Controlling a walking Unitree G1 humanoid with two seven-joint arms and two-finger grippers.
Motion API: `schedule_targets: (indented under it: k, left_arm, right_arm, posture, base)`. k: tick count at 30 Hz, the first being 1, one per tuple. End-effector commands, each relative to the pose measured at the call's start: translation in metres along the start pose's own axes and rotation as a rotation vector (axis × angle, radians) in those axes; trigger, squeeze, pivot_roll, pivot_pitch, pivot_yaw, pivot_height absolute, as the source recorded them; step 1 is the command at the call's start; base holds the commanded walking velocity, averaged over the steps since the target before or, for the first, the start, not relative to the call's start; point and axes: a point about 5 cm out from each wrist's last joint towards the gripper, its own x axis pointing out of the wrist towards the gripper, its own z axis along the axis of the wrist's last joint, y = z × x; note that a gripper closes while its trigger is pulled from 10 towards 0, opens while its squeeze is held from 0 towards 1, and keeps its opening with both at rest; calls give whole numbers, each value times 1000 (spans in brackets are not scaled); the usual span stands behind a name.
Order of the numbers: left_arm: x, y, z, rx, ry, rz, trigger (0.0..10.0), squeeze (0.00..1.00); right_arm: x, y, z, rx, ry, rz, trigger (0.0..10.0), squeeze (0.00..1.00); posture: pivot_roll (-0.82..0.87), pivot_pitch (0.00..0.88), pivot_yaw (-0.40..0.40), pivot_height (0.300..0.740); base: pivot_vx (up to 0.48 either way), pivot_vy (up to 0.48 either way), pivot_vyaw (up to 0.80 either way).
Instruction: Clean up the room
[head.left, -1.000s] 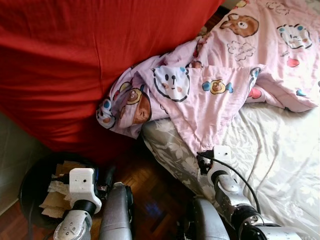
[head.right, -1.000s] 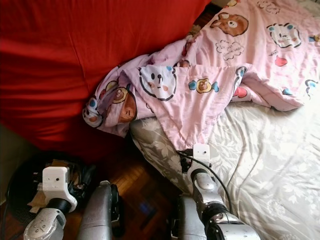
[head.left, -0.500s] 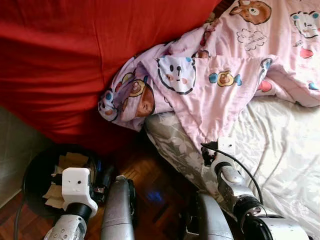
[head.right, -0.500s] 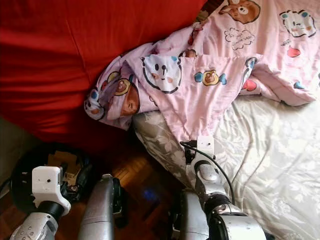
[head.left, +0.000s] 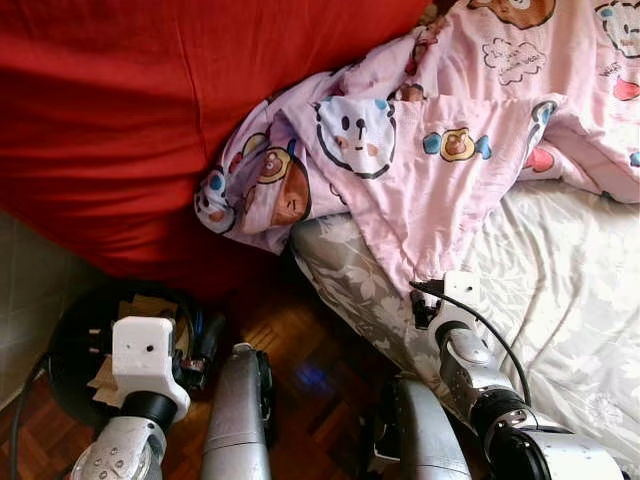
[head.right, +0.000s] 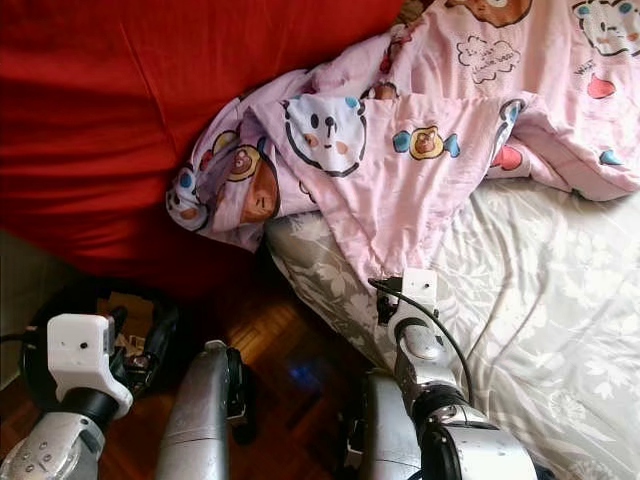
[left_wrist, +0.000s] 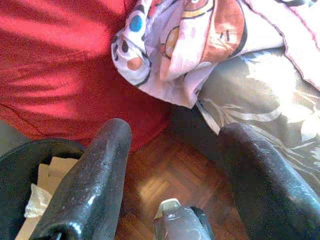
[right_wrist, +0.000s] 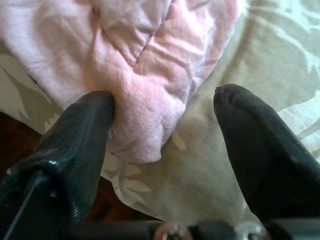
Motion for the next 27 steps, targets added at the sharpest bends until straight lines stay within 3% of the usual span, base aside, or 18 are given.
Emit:
schedule_targets:
  k: [1,2,3,27]
  left_arm:
    - [-7,1,0,2,26,8,10000,0]
    - [-7,2,1,3,26,8,10000,0]
    - [-8,2,2,5,26,7,10000,0]
    - [-9,-2,9,0,44,16,10000,0]
  right_arm:
    - [-3,-1,-17,15,74,-4,10000,0]
    - [-3,-1,-17,16,77,-1,10000,0]
    - [-3,-1,-17,17,81,0,0,0]
    - [-4,-7,-21,2,97,1,0,0]
  posture:
    - [255,505,-11,622]
    - [255,505,-11,622]
    - [255,511,-8,622]
    - [252,518,-11,622]
  base:
    - [0,0,0]
    - [0,0,0]
    - [0,0,0]
    - [0,0,0]
